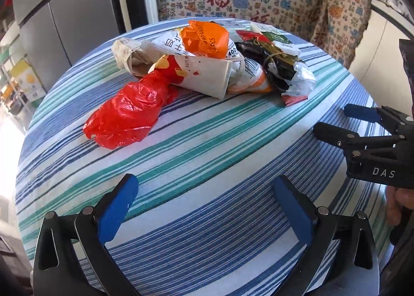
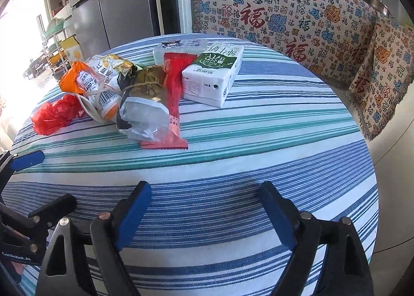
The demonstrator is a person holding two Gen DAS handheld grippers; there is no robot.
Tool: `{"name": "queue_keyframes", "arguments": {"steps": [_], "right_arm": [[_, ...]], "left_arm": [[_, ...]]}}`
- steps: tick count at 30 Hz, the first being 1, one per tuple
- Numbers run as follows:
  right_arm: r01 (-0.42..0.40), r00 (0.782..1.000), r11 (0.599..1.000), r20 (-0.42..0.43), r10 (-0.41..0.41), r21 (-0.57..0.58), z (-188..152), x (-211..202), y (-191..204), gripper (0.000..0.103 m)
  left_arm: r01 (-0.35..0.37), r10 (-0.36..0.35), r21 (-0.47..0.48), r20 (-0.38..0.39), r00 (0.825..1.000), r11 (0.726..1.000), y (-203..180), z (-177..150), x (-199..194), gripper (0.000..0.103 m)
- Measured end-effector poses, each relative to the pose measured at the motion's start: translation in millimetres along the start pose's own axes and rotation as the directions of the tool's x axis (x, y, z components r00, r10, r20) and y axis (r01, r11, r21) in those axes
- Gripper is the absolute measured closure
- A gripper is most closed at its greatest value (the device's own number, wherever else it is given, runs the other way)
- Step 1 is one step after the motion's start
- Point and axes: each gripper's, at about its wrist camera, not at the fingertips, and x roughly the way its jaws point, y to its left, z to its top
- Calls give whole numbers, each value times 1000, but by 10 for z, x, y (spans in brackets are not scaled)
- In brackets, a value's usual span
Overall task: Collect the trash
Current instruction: 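Return both tools to the table above the remaining trash, then grasp the red plastic bag with the left tool while the right tool grasps the gold wrapper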
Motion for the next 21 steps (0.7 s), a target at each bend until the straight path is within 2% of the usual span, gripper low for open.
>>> {"name": "queue_keyframes", "arguments": {"steps": [13,16,17,19,21], "right_arm": [[2,1000,1000,-4,-2,3,47,13,1,13],[1,1000,1000,-5,-1,4,54,19,-5,13],[1,1000,1000,-5,-1,4,54,18,-1,13],[2,1000,1000,-4,-2,3,55,18,-4,13],[1,1000,1000,-5,-1,4,56,16,-10,13]], "left_arm": [[2,-2,10,-2,1000,1000,8,-23,-15,0],[64,-63,62,-14,998,996,95,-15,-90,1],[74,-74,74,7,997,995,189,12,-173,1],[94,-98,68,52,994,993,378,108,-325,1],[172,-174,42,65,983,984,563,246,-399,1]]}}
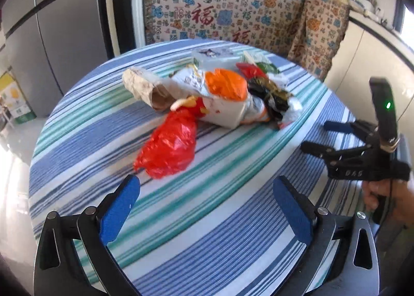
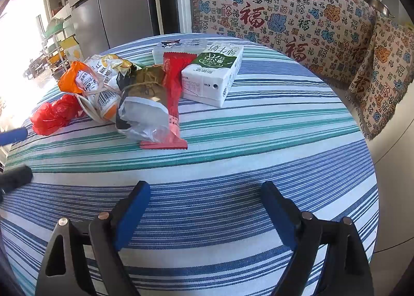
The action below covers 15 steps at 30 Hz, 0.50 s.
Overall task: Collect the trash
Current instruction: 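Grasp the red plastic bag with the left tool while the right tool grasps the gold wrapper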
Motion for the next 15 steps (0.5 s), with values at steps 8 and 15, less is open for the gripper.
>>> {"name": "queue_keyframes", "arguments": {"steps": [8,15], "right_arm": [[0,1000,1000,1,0,0,2,3,-7,13],[-58,998,997,35,60,-50,85,-99,14,16]], "left_arm": [[69,-67,47,-53,996,996,127,359,397,6],[54,-56,-35,-48,997,998,42,79,310,66]]}}
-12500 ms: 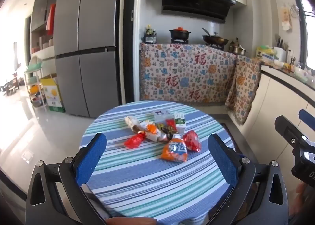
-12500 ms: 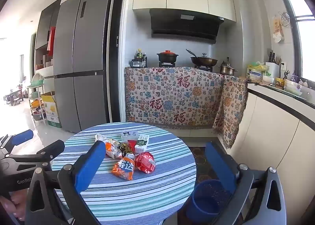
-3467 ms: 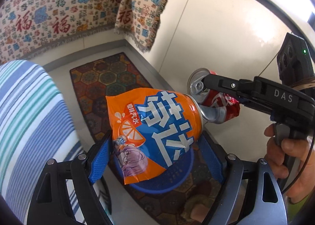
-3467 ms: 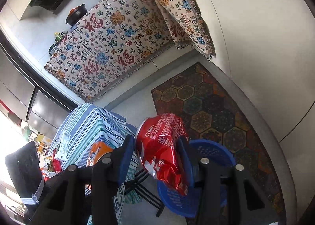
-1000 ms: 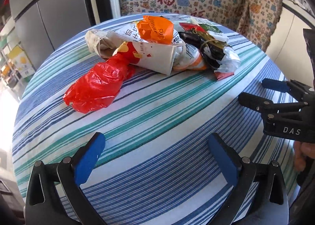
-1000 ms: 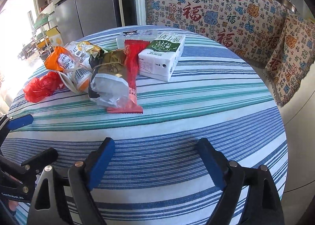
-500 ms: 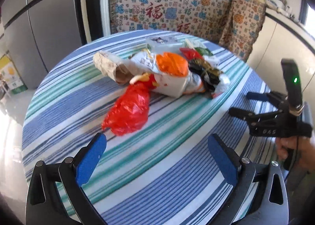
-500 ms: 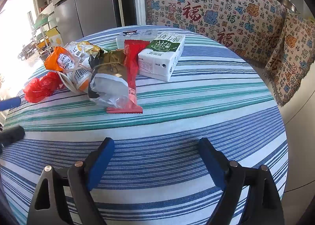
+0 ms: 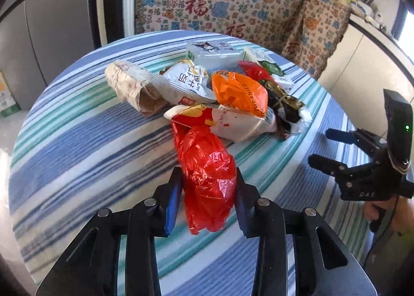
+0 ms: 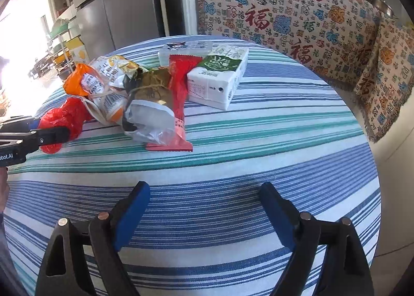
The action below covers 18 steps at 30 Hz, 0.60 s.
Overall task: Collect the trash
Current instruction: 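Grasp the red plastic bag with the left tool while the right tool grasps the gold wrapper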
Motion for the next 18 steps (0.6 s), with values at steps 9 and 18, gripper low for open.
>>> {"name": "queue_keyframes", "arguments": {"steps": [9,18], "right_arm": [[-74,997,985,-47,67,-157,644,106,363,48],[-65,995,996,-85,60,-64,266,-345,139,65]], "left_arm": [[41,-41,-19,7,999,999,-282,-473,-192,64],[113,-112,-44,18,994,993,-219,-487,-241,32]]}}
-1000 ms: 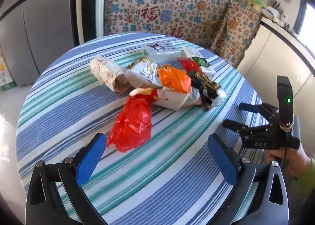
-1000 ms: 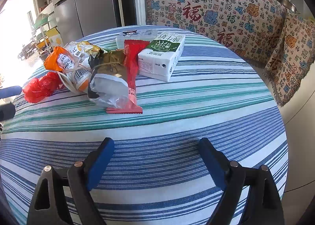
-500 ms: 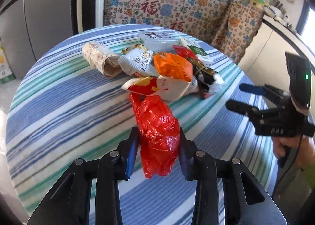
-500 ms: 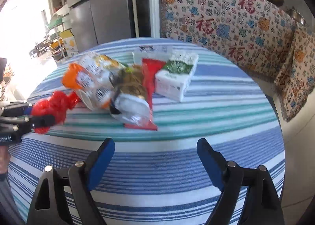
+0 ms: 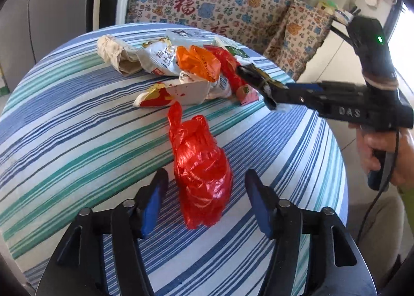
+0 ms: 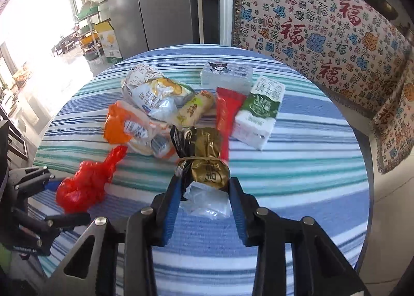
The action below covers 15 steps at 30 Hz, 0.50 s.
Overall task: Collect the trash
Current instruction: 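Grasp the red plastic bag with the left tool while the right tool grasps the gold wrapper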
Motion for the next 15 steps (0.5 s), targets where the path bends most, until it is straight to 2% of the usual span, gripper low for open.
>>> {"name": "queue_keyframes", "arguments": {"steps": [3,6,8,9,10,13,15], "right_arm": [[40,999,998,-22,-39,45,-307,-132,-65,65],[23,998,998,-55,-20,55,-502,-101,-51,62],[17,997,998,-71,-13,56,-548,-27,-53,56],[15,997,998,-78,-10,58,-563,2,-55,46],[10,996,998,-86,-5,60,-576,34,-54,42],[-27,989,998,-145,35,57,-557,148,-43,42],[-22,986,999,-167,26,25,-524,184,2,41]], "left_arm": [[7,-7,-1,6,1000,1000,-21,3,-41,21],[0,0,9,9,1000,1000,-51,-4,-31,17],[4,-4,7,3,1000,1000,-58,-4,0,16],[5,-5,7,1,1000,1000,-58,-13,7,14],[3,-3,8,-2,1000,1000,-64,-15,20,13],[-6,6,16,-7,1000,1000,-79,-16,43,11],[-14,14,12,-6,1000,1000,-81,-1,56,11]]}}
